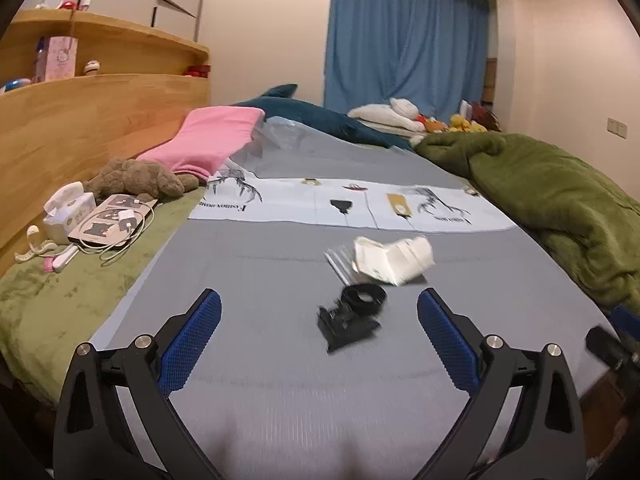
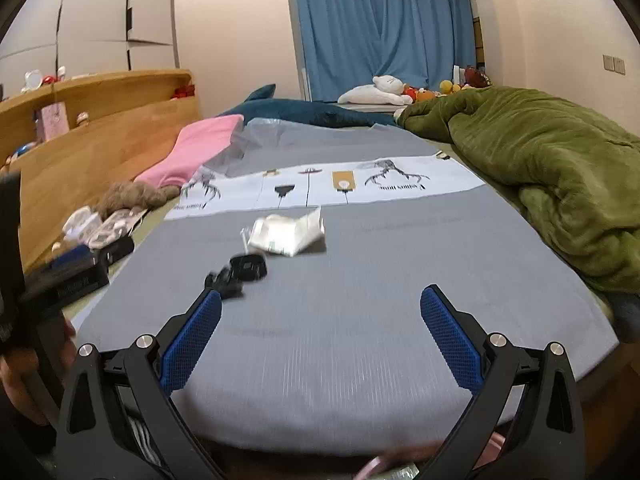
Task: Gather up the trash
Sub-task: 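Move both tools back over the remaining trash on the bed, then grasp the black plastic bag with left tool while right tool grasps white paper bag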
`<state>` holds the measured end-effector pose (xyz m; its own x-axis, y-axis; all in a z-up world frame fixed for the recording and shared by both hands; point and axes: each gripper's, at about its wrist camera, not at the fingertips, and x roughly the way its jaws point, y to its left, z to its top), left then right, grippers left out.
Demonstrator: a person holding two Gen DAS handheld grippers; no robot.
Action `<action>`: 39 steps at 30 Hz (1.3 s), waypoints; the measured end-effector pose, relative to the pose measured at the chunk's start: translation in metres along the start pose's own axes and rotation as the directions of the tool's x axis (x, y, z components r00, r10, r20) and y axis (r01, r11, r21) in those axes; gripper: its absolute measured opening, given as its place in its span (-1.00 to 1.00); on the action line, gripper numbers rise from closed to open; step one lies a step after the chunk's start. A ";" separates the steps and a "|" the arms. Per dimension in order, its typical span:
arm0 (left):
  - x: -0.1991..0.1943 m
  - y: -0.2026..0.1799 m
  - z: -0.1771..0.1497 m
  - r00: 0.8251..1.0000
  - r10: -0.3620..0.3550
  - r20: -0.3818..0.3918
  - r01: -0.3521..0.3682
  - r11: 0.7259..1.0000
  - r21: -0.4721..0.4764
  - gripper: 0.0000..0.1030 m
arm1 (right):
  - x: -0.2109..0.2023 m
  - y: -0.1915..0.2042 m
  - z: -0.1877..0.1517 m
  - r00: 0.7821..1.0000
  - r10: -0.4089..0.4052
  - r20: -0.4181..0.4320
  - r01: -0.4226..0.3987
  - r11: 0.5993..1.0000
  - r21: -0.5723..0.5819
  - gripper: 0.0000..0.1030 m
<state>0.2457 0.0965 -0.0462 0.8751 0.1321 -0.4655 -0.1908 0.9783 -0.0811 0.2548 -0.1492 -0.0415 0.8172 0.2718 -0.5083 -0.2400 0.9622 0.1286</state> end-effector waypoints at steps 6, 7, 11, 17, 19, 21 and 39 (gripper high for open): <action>0.058 -0.010 -0.012 1.000 -0.004 -0.010 0.004 1.000 0.031 0.85 | 0.064 -0.002 0.021 0.999 -0.010 0.034 0.010 1.000 0.011 0.90; 0.068 -0.014 -0.014 1.000 -0.021 -0.015 0.022 0.999 0.049 0.85 | 0.074 -0.003 0.023 0.999 -0.016 0.030 0.016 1.000 0.010 0.90; 0.103 -0.030 -0.021 0.995 -0.077 -0.063 0.084 0.991 0.106 0.85 | 0.126 -0.007 0.028 0.999 -0.039 -0.005 0.039 0.999 -0.008 0.90; 0.141 -0.018 -0.032 0.985 -0.106 -0.135 0.108 0.994 0.008 0.85 | 0.185 -0.016 0.035 0.998 -0.041 -0.036 0.041 0.999 0.000 0.90; 0.151 -0.013 -0.035 0.981 -0.096 -0.169 0.095 0.995 -0.015 0.85 | 0.202 -0.016 0.042 0.999 -0.037 -0.031 0.037 0.999 0.014 0.90; 0.159 -0.012 -0.037 0.974 -0.101 -0.202 0.096 0.995 -0.032 0.85 | 0.216 -0.016 0.050 0.999 -0.031 -0.016 0.032 0.999 0.033 0.90; 0.173 -0.011 -0.051 0.954 -0.113 -0.279 0.101 0.993 -0.059 0.85 | 0.308 0.023 0.040 0.988 -0.044 -0.148 0.028 0.994 -0.107 0.78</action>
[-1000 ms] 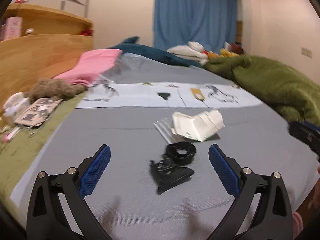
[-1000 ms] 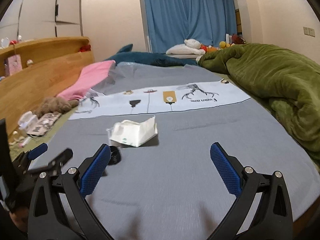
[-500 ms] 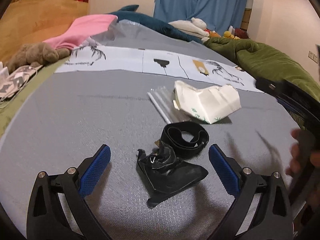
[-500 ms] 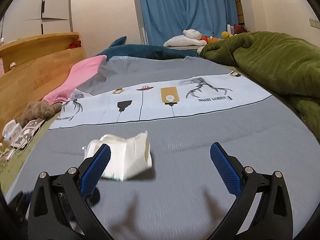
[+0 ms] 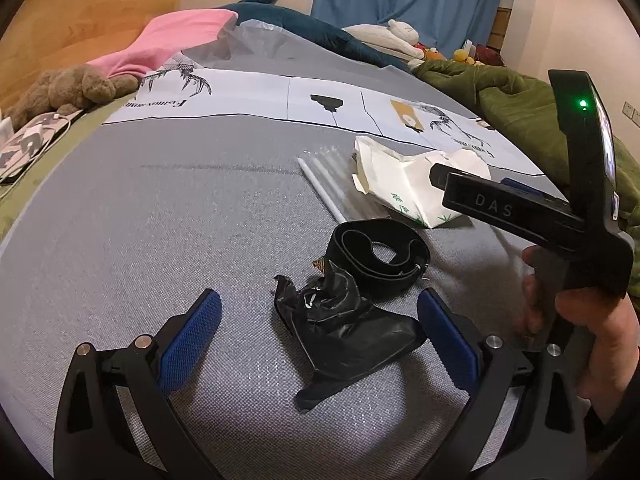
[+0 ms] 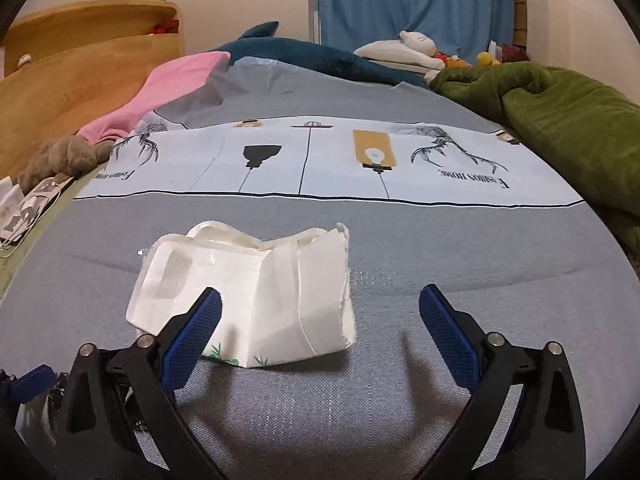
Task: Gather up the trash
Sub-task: 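Grasp the black plastic bag with left tool while right tool grasps white paper bag, then carry both bags toward the pink bucket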
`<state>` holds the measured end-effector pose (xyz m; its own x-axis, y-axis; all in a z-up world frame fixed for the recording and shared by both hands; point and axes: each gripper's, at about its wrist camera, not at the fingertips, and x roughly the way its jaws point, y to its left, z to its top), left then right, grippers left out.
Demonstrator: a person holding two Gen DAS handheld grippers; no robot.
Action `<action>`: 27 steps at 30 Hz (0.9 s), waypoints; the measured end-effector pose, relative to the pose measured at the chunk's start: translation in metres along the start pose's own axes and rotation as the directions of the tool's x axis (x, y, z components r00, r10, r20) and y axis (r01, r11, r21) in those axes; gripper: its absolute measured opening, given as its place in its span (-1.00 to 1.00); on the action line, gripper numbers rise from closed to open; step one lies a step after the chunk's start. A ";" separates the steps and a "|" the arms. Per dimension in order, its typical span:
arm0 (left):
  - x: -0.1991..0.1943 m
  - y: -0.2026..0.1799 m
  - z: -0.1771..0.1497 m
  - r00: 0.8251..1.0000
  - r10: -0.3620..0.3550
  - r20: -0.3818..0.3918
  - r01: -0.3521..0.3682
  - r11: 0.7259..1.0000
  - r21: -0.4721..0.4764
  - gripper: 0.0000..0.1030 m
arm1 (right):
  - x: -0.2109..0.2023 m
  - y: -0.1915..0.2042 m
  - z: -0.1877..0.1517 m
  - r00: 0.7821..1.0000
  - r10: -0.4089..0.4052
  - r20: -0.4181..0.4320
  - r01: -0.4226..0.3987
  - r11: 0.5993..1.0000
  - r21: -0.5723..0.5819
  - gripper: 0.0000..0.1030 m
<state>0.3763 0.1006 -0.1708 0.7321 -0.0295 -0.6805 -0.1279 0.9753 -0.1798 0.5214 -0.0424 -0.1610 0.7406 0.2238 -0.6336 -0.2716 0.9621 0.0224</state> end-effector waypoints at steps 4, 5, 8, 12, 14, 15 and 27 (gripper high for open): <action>0.000 0.002 0.000 1.000 -0.020 -0.001 0.020 1.000 -0.008 0.74 | 0.000 -0.003 0.000 1.000 0.028 0.003 -0.028 0.999 0.017 0.02; 0.000 0.001 -0.001 1.000 -0.022 -0.002 0.022 1.000 -0.002 0.56 | 0.000 -0.004 0.000 0.999 0.047 0.003 -0.047 0.999 0.021 -0.29; 0.001 -0.006 -0.003 1.000 -0.014 -0.011 0.014 0.999 0.042 0.05 | -0.002 -0.005 -0.001 0.998 0.062 0.015 -0.063 0.998 0.027 -0.52; -0.001 -0.013 -0.004 1.000 -0.027 -0.004 0.027 0.996 0.089 -0.25 | -0.009 -0.003 -0.002 0.997 0.057 0.050 -0.059 0.998 0.023 -0.61; -0.004 -0.013 -0.003 1.000 -0.026 0.012 0.025 0.996 0.086 -0.26 | -0.012 -0.003 -0.001 0.996 0.056 0.065 -0.057 0.998 0.019 -0.72; -0.007 -0.012 -0.003 0.999 -0.024 0.025 0.022 0.997 0.080 -0.27 | -0.015 -0.002 -0.001 0.996 0.051 0.080 -0.053 0.998 0.018 -0.74; -0.030 -0.004 0.012 0.992 -0.024 0.123 0.021 0.999 0.030 -0.27 | -0.063 -0.012 -0.001 0.974 -0.003 0.227 0.009 1.000 -0.027 -0.88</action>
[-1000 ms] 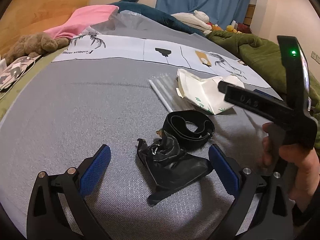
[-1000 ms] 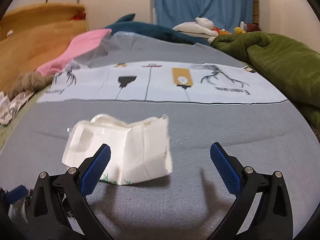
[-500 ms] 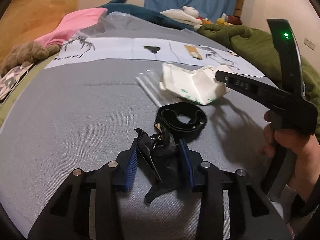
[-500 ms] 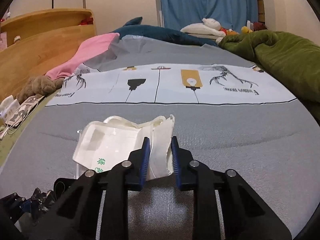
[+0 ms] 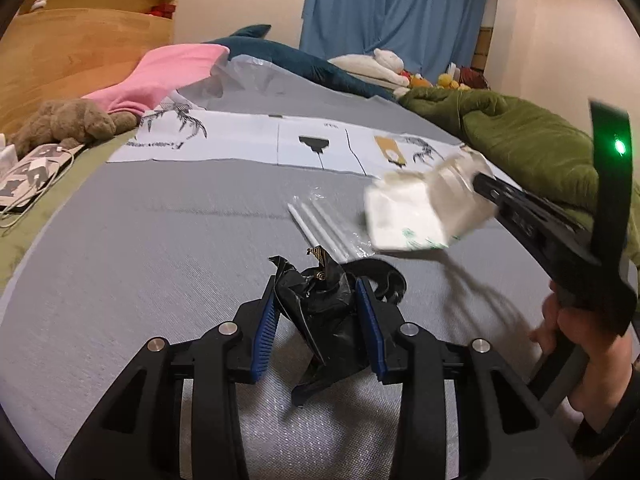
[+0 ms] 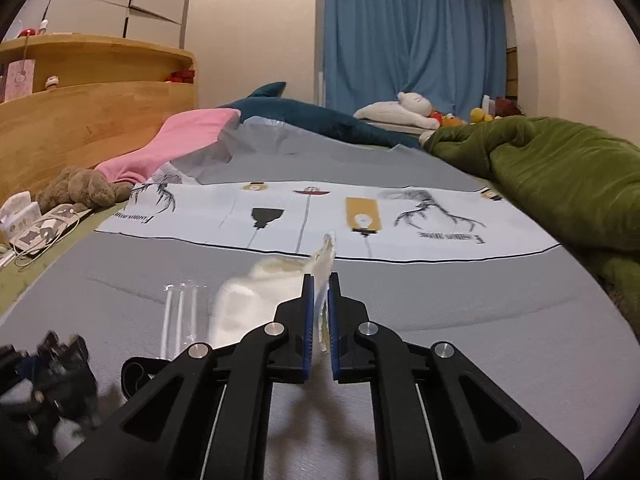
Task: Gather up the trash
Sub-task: 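Carry both bags toward the pink bucket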
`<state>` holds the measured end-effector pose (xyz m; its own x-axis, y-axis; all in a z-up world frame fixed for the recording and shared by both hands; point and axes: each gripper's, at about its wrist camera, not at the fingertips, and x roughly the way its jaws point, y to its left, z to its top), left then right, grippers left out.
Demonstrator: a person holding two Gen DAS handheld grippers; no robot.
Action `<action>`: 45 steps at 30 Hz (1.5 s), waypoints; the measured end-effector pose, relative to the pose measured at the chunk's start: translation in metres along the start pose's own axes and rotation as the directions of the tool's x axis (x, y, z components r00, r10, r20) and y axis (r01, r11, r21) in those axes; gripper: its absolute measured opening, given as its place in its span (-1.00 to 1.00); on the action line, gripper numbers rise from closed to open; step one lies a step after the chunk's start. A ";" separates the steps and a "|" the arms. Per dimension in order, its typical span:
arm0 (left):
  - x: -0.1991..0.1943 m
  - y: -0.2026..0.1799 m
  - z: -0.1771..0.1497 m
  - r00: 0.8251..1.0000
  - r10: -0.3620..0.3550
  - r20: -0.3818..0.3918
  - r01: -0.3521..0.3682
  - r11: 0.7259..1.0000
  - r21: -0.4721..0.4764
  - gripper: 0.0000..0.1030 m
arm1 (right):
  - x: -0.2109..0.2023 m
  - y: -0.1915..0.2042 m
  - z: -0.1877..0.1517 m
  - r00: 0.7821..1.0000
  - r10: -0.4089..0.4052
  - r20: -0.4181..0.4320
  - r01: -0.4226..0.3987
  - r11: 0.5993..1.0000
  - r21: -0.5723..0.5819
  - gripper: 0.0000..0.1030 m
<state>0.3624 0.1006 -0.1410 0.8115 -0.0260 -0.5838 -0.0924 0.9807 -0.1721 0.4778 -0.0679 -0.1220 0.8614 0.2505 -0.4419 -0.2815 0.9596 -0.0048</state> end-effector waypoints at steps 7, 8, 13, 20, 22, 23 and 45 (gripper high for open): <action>-0.019 0.009 0.011 0.999 0.003 0.038 -0.002 0.999 -0.032 -0.27 | -0.033 -0.024 0.012 0.999 -0.032 0.026 0.031 0.999 0.029 -0.90; -0.023 0.008 0.012 0.999 -0.001 0.041 0.002 1.000 -0.031 -0.27 | -0.039 -0.026 0.014 0.999 -0.032 0.028 0.032 0.999 0.028 -0.90; -0.038 -0.004 0.010 0.999 -0.023 0.035 0.023 1.000 0.003 -0.27 | -0.074 -0.030 0.020 0.997 -0.058 0.051 0.058 0.998 0.001 -0.90; -0.079 -0.032 0.006 0.997 -0.072 0.033 0.069 0.995 0.066 -0.27 | -0.143 -0.039 0.021 0.996 -0.075 0.057 0.075 0.997 -0.003 -0.90; -0.092 -0.039 0.003 0.995 -0.090 0.032 0.088 0.993 0.078 -0.27 | -0.162 -0.041 0.020 0.996 -0.075 0.056 0.075 0.997 -0.003 -0.90; -0.100 -0.043 0.001 0.995 -0.098 0.029 0.095 0.992 0.085 -0.27 | -0.176 -0.042 0.019 0.995 -0.077 0.056 0.078 0.997 -0.004 -0.90; -0.198 -0.152 -0.075 0.958 -0.280 -0.071 0.288 0.929 0.231 -0.27 | -0.389 -0.083 -0.062 0.987 -0.157 0.030 0.155 0.986 0.057 -0.90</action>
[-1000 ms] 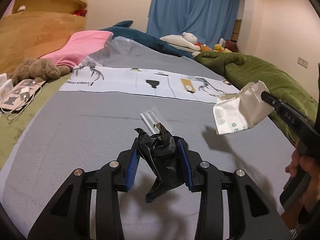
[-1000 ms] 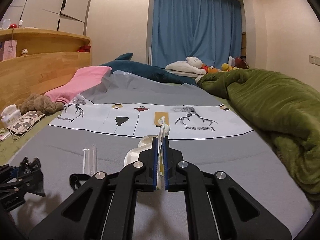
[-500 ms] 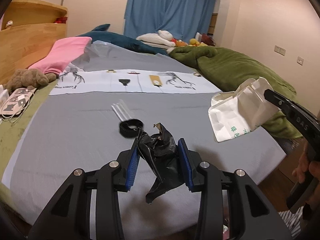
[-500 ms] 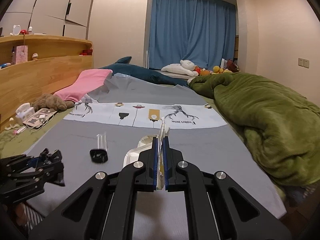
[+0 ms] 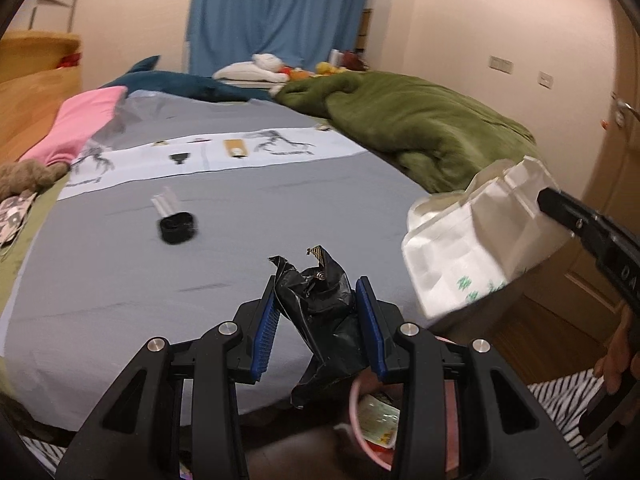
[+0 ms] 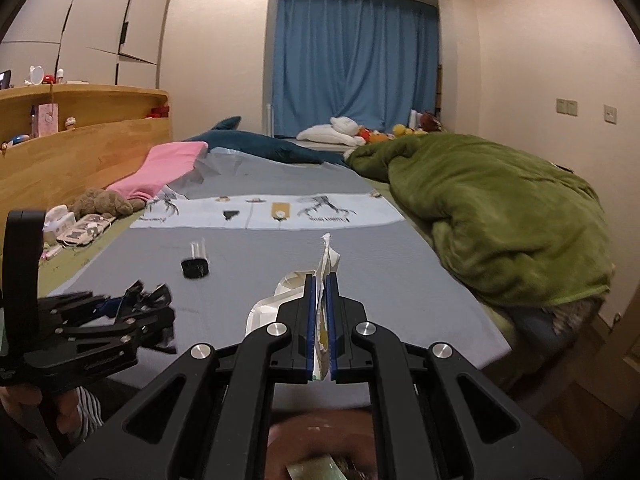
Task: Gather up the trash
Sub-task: 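Carry both bags toward the pink bucket, then open both tools over the pink bucket to drop the bags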
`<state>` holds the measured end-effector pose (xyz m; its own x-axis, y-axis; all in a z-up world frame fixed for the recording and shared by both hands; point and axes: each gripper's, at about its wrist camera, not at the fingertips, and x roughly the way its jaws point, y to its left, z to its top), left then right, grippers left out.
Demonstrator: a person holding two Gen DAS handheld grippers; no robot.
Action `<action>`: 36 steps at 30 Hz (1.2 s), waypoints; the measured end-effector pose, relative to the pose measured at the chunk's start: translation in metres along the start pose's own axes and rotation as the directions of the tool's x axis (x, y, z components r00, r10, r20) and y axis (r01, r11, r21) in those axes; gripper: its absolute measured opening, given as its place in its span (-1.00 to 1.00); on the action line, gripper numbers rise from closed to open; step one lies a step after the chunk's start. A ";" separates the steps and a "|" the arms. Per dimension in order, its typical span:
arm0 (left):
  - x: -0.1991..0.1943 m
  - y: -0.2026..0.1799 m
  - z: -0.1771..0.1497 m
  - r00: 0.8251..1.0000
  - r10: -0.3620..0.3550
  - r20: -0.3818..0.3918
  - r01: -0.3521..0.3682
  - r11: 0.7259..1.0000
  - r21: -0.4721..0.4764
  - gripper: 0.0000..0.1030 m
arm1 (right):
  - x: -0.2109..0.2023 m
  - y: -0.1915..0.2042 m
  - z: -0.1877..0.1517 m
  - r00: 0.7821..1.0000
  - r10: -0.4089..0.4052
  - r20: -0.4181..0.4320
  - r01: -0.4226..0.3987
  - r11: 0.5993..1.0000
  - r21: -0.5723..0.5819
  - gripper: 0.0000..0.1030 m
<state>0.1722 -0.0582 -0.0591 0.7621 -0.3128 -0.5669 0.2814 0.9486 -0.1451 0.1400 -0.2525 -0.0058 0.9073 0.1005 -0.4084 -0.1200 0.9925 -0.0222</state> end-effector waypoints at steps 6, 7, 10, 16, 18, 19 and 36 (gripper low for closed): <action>0.007 -0.041 -0.012 0.998 -0.058 -0.036 0.060 0.997 0.045 -0.27 | -0.024 -0.025 -0.039 0.997 -0.038 -0.065 0.041 0.999 0.035 -0.90; 0.010 -0.048 -0.014 0.997 -0.068 -0.048 0.071 0.996 0.054 -0.27 | -0.026 -0.028 -0.045 0.996 -0.043 -0.076 0.046 0.998 0.043 -0.90; 0.022 -0.068 -0.024 0.992 -0.087 -0.087 0.094 0.992 0.079 -0.27 | -0.030 -0.038 -0.065 0.992 -0.065 -0.112 0.071 0.996 0.053 -0.90; 0.046 -0.097 -0.043 0.980 -0.104 -0.169 0.126 0.985 0.119 -0.27 | -0.031 -0.057 -0.097 0.980 -0.095 -0.173 0.110 0.991 0.077 -0.90; 0.052 -0.105 -0.048 0.976 -0.105 -0.190 0.132 0.982 0.133 -0.26 | -0.029 -0.063 -0.105 0.977 -0.100 -0.190 0.118 0.989 0.086 -0.90; 0.056 -0.108 -0.051 0.974 -0.107 -0.201 0.136 0.981 0.139 -0.26 | -0.027 -0.066 -0.109 0.975 -0.099 -0.199 0.119 0.989 0.092 -0.90; 0.103 -0.116 -0.086 0.944 -0.087 -0.319 0.132 0.984 0.122 0.60 | 0.025 -0.078 -0.165 0.894 -0.059 -0.445 0.142 0.978 0.156 -0.16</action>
<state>0.1685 -0.1963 -0.1704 0.5084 -0.3624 -0.7811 0.4485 0.8858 -0.1191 0.1059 -0.3386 -0.1648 0.6382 0.0007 -0.7698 0.0742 0.9953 0.0624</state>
